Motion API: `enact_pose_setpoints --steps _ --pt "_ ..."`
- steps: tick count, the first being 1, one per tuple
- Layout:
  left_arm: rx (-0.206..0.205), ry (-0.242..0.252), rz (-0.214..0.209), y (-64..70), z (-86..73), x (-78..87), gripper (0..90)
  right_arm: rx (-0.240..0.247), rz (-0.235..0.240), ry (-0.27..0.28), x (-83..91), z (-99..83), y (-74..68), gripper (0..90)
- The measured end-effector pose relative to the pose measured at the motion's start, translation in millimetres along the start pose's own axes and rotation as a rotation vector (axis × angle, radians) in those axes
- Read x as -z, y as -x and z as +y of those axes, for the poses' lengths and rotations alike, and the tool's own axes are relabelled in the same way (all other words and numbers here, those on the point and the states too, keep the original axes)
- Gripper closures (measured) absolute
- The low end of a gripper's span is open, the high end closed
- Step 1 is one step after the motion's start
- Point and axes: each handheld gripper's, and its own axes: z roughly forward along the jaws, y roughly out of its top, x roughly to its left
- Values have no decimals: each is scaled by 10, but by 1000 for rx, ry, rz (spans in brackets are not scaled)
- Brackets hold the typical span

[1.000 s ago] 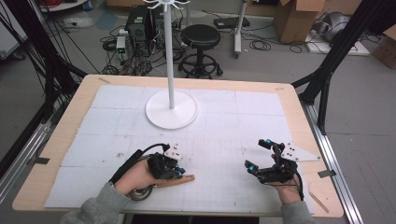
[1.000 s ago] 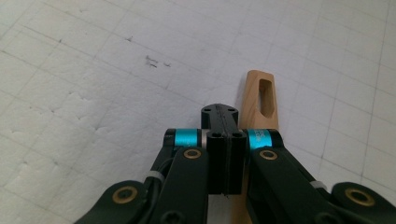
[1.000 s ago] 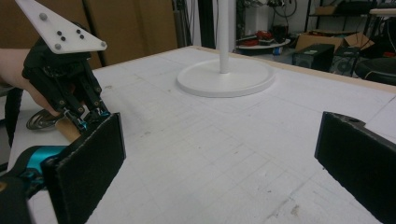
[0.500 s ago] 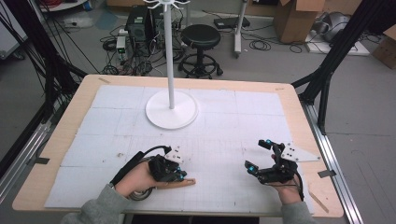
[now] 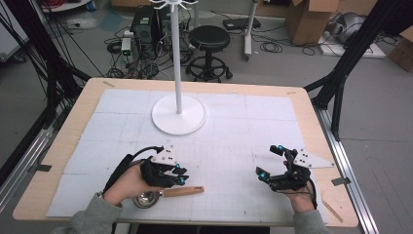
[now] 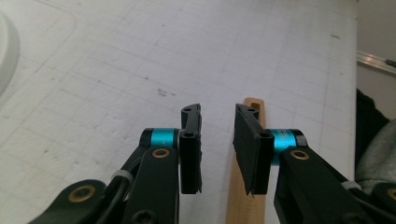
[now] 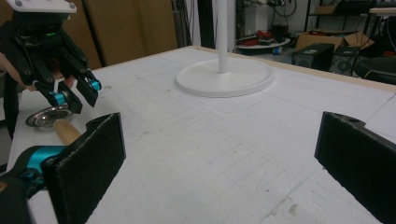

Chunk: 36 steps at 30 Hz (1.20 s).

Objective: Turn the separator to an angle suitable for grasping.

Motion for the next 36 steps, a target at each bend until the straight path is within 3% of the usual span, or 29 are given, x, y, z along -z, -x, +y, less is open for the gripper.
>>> enact_pose_setpoints --steps 3,9,13,17,21,23,26,29,36 --pt "6 27 -26 12 -9 38 618 0 4 -5 -12 1 -5 9" --pt "-42 49 -77 28 -43 124 443 -6 7 -5 -8 1 0 9" --pt "-55 54 -53 23 -76 137 330 -5 -2 -1 -20 0 2 9" --pt "-25 61 -39 26 -63 179 199 -5 6 -4 -31 10 -19 9" --pt "-23 71 -78 22 -81 243 169 -10 3 -1 -33 9 -15 9" --pt "-52 64 -100 35 -100 262 119 -5 1 3 -34 10 -10 9" --pt "-109 13 -116 83 -125 250 102 -4 -1 -1 -40 8 -15 9" --pt "-128 -19 -145 90 -134 242 67 -1 5 -3 -45 12 -26 9" --pt "-109 -15 -185 51 -120 236 67 -2 6 1 -41 11 -25 9"
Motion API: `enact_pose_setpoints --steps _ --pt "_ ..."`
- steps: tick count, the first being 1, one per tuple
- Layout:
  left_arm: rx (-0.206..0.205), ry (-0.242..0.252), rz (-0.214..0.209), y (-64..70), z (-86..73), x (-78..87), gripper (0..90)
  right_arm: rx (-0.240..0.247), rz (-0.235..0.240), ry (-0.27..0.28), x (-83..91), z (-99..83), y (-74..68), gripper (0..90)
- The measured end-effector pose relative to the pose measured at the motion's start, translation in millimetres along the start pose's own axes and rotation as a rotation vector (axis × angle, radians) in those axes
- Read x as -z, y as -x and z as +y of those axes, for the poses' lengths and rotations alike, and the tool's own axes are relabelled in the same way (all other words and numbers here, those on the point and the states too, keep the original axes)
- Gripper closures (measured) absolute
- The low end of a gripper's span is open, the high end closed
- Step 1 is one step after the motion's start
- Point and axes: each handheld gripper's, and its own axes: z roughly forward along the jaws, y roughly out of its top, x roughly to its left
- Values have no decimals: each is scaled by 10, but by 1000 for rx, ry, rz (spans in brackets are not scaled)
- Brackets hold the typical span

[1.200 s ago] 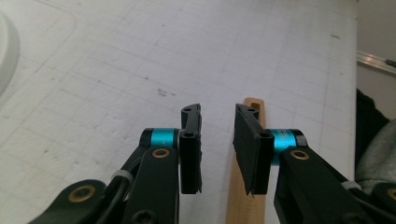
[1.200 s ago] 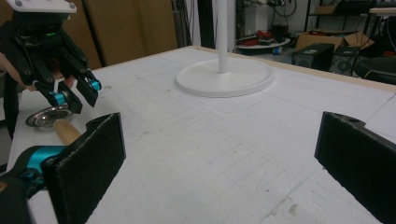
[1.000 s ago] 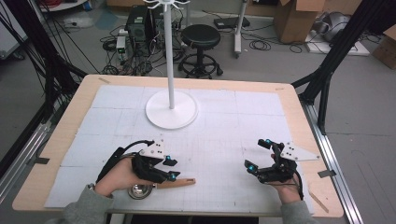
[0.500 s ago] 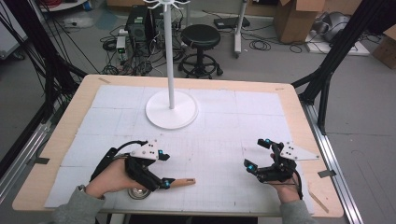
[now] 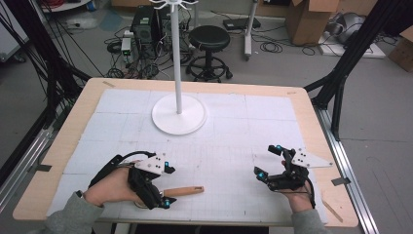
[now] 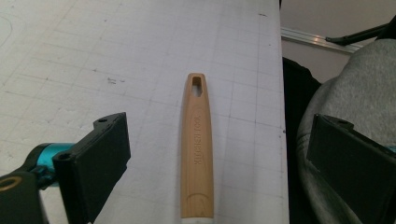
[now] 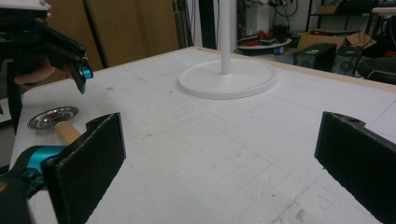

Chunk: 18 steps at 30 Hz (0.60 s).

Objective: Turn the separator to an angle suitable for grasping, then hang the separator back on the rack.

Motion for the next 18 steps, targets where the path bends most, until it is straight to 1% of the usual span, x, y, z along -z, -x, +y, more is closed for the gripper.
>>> enact_pose_setpoints --steps 1,2,3,6,8,10,12,13,14,15,16,18 --pt "6 3 1 -3 -2 -11 70 -10 4 -5 2 -1 -7 9" --pt "10 -3 3 -5 -4 -22 78 -6 4 -5 -1 -2 -3 9" --pt "-1 -14 6 -7 -4 -30 89 -5 2 -4 -6 -3 -2 9" --pt "3 -36 4 -23 -14 -71 97 -6 5 -7 -10 -5 -4 9" --pt "3 -62 2 -50 -18 -88 107 -6 4 -6 -5 -5 -5 9" --pt "7 -78 9 -71 -26 -113 132 -5 3 -10 5 -8 -4 9" --pt "19 -98 -2 -103 -26 -132 177 -2 -1 -11 11 -11 -5 9" --pt "22 -98 -3 -114 -27 -141 207 -3 -9 -16 13 -13 -4 9" --pt "21 -102 -2 -134 -30 -152 211 -8 -12 -18 15 -15 -3 9" --pt "31 -102 -8 -148 -33 -161 211 -10 -14 -15 17 -16 1 9" --pt "30 -101 -11 -163 -39 -169 211 -3 -15 -14 19 -16 4 9" --pt "35 -113 -17 -178 -43 -173 217 -5 -15 -12 24 -15 1 9"
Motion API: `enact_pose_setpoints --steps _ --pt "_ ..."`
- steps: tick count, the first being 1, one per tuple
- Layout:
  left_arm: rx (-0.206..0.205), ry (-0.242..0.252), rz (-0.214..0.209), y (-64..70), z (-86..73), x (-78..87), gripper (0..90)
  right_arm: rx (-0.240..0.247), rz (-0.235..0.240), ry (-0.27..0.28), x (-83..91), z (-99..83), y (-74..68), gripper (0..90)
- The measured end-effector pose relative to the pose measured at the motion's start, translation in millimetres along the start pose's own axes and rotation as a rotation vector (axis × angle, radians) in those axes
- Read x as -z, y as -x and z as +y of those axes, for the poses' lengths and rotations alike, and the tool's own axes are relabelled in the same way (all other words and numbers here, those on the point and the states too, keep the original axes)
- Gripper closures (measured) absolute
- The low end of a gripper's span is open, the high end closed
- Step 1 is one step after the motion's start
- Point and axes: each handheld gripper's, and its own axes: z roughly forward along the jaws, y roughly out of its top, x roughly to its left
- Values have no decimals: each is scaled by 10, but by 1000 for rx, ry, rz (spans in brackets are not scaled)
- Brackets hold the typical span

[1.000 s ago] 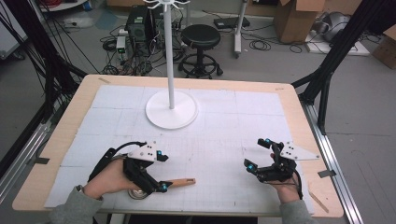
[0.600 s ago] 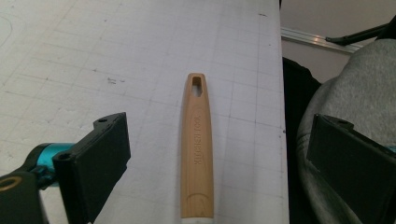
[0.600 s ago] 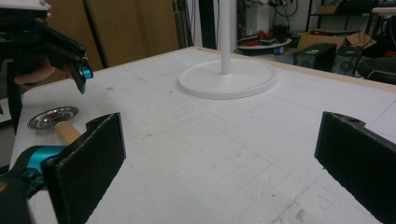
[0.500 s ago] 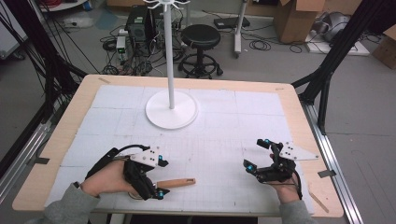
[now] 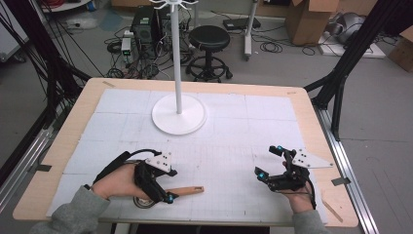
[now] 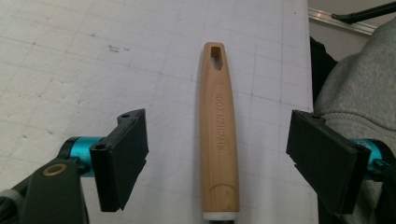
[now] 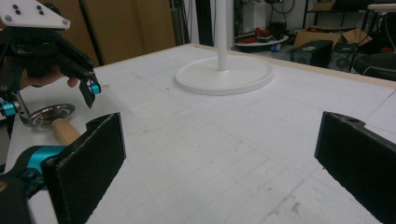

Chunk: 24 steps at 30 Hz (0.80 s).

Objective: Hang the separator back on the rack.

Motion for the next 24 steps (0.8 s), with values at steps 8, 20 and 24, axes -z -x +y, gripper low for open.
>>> enact_pose_setpoints --steps 8,20,24 --pt "-1 -31 -18 -21 -20 -12 251 -4 -3 -5 -4 -5 10 9" --pt "-11 -93 -18 15 -39 -18 359 -8 -5 -7 0 -6 12 14" --pt "-6 -105 -8 20 -48 -2 374 -10 -3 -6 1 -6 13 14"
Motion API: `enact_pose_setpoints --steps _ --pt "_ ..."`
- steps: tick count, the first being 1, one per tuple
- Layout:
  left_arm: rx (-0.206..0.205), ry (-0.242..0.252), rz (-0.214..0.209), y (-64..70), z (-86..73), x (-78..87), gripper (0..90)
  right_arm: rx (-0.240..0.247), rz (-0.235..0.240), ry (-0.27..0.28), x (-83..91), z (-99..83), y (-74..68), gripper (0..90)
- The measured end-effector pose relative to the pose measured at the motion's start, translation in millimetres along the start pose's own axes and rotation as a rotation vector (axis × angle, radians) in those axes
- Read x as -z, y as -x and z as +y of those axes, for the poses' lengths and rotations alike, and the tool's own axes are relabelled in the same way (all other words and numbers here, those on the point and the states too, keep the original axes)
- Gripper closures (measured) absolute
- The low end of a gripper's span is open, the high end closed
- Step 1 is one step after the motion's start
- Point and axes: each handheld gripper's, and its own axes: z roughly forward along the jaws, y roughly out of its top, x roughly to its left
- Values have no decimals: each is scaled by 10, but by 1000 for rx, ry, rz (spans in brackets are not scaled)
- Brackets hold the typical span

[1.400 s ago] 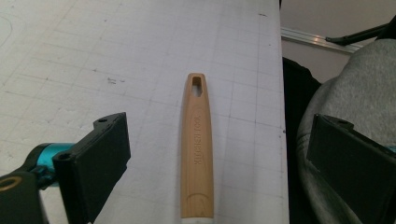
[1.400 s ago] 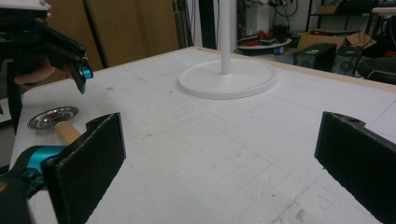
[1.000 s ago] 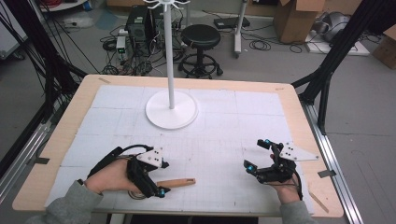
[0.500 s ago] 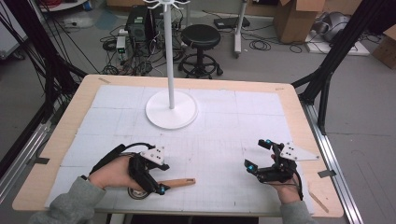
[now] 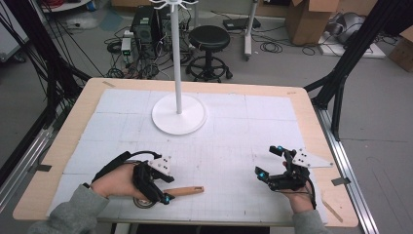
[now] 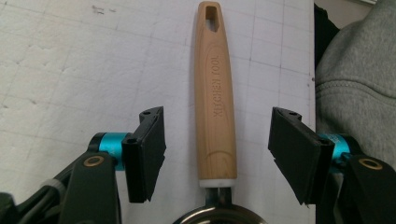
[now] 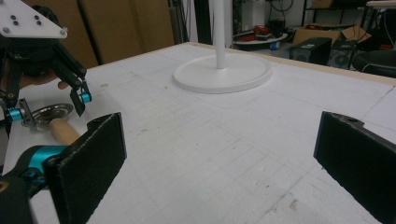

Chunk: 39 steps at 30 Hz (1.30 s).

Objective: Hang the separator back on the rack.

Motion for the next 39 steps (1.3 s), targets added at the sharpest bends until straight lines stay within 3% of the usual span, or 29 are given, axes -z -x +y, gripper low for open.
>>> enact_pose_setpoints --steps 7,11,12,20,28,36,39 --pt "-15 -52 28 11 -43 10 421 4 1 -1 -4 0 -3 14" --pt "8 -63 31 29 -72 3 459 2 4 -6 -3 -2 -5 14" --pt "-10 -85 32 17 -74 13 472 0 5 -6 -3 -2 -6 14" --pt "-3 -96 39 25 -91 1 522 2 5 -7 -4 -2 -5 14" --pt "-28 -120 53 68 -86 -21 571 5 5 -5 -8 -2 0 15" --pt "-12 -128 51 69 -85 -20 608 -3 8 -6 -3 -1 0 16" --pt "-25 -130 58 80 -88 -22 619 -1 19 -7 1 0 -1 58"
